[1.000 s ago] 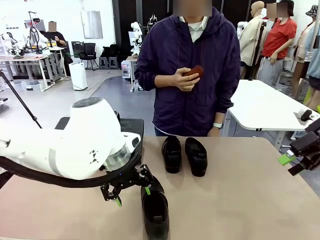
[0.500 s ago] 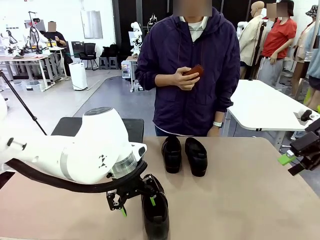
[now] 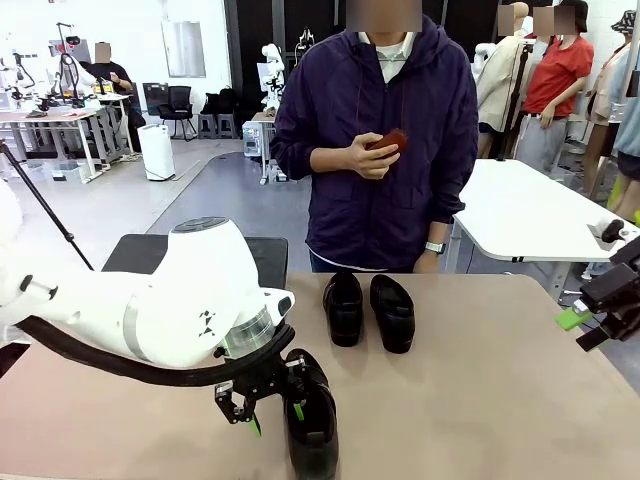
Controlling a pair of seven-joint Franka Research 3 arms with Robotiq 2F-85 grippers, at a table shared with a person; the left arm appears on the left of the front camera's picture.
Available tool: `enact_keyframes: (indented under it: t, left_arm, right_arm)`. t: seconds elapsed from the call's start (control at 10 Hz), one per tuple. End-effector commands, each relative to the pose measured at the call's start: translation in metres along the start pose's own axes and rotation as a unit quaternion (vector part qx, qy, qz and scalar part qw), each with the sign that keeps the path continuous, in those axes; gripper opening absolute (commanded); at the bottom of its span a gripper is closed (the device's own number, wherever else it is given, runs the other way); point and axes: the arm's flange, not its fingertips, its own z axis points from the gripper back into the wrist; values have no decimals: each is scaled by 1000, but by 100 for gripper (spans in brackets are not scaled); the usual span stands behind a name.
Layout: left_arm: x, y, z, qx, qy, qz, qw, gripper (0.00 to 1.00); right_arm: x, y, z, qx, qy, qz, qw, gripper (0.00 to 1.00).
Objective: Organize the shoes by placing them on the stand.
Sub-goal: Place the Shoe from the middle of the table onto the Shoes Stand.
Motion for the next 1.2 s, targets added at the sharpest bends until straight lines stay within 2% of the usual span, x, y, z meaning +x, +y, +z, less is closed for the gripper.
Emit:
enact_keyframes:
  t: [0.0,0.4,0.7,0.9,1.1]
  left_arm:
    - [3,-6,-1,9,3,-2,1000,0]
    - [1,-11,-3,2,11,-13,1000,0]
    - [-1,-15,12,-2,-22,-33,999,0]
    - [-7,-17,57,-11,-73,-58,996,0]
    - [-15,-14,124,3,-113,-114,987,0]
  right_arm:
    - [-1,-2,3,3,3,12,1000,100]
    - [-1,-2,3,3,3,12,1000,100]
    - [-1,-2,3,3,3,12,1000,100]
    - [-1,-2,3,3,3,12,1000,100]
    - [-1,-2,3,3,3,12,1000,100]
